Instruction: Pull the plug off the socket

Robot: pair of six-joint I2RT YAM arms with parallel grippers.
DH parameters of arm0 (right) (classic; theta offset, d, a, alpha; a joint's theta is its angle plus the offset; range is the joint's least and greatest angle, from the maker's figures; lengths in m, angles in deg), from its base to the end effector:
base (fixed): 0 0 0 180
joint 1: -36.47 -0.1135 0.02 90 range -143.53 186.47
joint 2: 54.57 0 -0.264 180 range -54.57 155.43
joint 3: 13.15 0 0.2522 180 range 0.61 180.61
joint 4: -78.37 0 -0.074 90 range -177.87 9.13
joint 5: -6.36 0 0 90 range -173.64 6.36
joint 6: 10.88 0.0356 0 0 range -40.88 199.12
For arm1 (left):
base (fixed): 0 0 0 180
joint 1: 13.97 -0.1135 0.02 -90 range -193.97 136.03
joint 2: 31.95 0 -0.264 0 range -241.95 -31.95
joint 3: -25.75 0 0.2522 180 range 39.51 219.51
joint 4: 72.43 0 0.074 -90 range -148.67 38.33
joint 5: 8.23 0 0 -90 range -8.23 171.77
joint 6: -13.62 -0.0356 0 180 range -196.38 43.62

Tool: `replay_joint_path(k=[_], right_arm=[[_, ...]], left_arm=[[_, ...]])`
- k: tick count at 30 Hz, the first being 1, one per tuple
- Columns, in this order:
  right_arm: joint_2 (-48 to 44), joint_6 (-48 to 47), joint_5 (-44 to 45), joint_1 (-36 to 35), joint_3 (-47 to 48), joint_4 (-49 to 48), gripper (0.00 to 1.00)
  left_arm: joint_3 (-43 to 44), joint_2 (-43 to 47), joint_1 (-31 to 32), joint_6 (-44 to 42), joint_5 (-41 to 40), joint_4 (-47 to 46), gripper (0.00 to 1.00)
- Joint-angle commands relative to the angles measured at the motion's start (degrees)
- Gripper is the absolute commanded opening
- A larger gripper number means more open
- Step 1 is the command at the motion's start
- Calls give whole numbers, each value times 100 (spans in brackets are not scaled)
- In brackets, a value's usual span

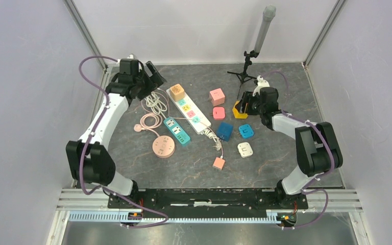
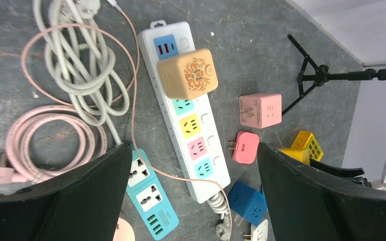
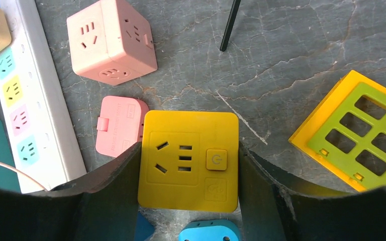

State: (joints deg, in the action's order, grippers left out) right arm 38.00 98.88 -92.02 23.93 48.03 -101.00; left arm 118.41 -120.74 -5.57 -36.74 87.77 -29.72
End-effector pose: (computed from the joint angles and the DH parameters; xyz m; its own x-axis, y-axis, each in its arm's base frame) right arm 0.3305 0.0788 0.1880 -0.6005 0.2091 -0.7718 -0.1407 0.9225 0.3594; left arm 0.3470 -0.0550 0.3258 -0.6218 -0.5495 -0.5580 -0.2219 0.8069 -0.5474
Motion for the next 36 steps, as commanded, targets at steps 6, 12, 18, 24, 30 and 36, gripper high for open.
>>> replay_joint_path(k=[6, 12, 18, 24, 30, 36], right_arm=[[351, 491, -1126, 433, -5, -498, 47], [163, 379, -734, 471, -23, -326, 83], [-158, 181, -636, 474, -58, -427, 98], [-699, 288, -738, 454, -479, -1042, 98], [-853, 566, -826, -209, -805, -1937, 96], [-76, 716, -405, -1303, -442, -2386, 90]], left_arm=[[37, 798, -212, -501, -738, 268, 100], [53, 857, -438, -591, -1064, 316, 100], [-358, 784, -832, 10, 777, -587, 100], [-673, 787, -758, 6, 678, -961, 100], [-308, 162, 34, -89, -297, -760, 100], [1263, -1396, 859, 105, -2098, 457, 100]])
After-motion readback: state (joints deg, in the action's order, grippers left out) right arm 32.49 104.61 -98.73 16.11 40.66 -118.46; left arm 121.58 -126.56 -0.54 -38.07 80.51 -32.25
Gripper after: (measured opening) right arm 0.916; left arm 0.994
